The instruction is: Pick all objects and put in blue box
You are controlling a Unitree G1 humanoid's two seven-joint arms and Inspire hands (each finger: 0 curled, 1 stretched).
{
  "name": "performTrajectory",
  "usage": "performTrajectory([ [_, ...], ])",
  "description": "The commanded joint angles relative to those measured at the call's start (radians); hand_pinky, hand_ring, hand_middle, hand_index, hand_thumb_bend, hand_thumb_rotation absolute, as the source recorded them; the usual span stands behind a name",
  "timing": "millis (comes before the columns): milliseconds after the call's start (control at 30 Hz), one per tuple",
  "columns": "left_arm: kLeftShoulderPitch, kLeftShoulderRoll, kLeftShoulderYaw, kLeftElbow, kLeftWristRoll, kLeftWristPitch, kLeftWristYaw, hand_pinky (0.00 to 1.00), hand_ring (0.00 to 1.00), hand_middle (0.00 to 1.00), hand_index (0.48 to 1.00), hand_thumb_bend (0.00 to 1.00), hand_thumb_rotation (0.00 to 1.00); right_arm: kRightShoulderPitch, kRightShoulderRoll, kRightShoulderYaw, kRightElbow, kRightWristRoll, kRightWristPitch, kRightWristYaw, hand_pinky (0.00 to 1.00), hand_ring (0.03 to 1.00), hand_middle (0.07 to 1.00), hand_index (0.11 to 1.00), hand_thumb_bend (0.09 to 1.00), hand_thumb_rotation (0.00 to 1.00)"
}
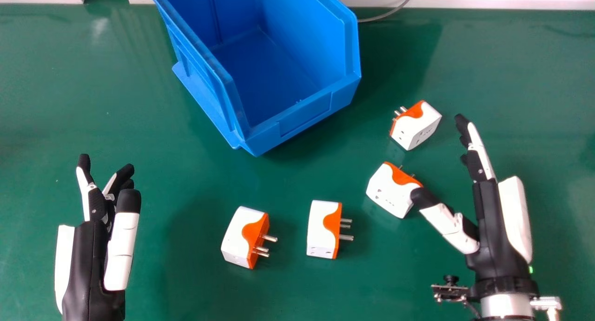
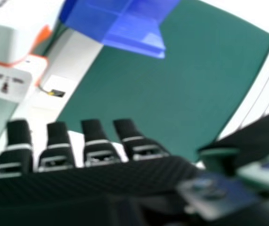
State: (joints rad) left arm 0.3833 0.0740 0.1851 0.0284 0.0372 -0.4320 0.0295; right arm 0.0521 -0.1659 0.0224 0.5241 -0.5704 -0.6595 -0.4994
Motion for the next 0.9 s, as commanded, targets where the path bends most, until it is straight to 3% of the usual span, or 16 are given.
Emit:
performTrajectory([
  [0, 0.007, 0.003, 0.005, -0.023, 0.002, -0.009, 0.007, 0.86, 0.91, 0.91, 0.952, 0.91, 1.0, -0.01, -0.029, 0.025, 0.006, -0.057, 0.029, -0.055, 0.77, 0.863, 0.894, 0.887, 0.645, 0.95],
  [167, 0.015, 0.002, 0.003, -0.035, 0.005, -0.006, 0.007, 0.85, 0.91, 0.91, 0.953, 0.92, 1.0, -0.004, -0.052, 0.063, -0.019, -0.117, 0.136, -0.077, 0.73, 0.845, 0.882, 0.868, 0.617, 0.88],
  [433, 0.026, 0.003, 0.0, -0.051, 0.003, 0.005, 0.001, 0.86, 0.91, 0.91, 0.956, 0.91, 1.0, -0.005, -0.07, 0.112, -0.063, -0.16, 0.307, -0.068, 0.73, 0.845, 0.876, 0.86, 0.632, 0.88],
  [867, 0.032, 0.007, 0.001, -0.064, 0.001, 0.012, -0.003, 0.85, 0.91, 0.9, 0.952, 0.91, 1.0, -0.071, -0.079, 0.179, 0.003, -0.181, 0.461, -0.111, 0.75, 0.843, 0.864, 0.851, 0.646, 0.88],
])
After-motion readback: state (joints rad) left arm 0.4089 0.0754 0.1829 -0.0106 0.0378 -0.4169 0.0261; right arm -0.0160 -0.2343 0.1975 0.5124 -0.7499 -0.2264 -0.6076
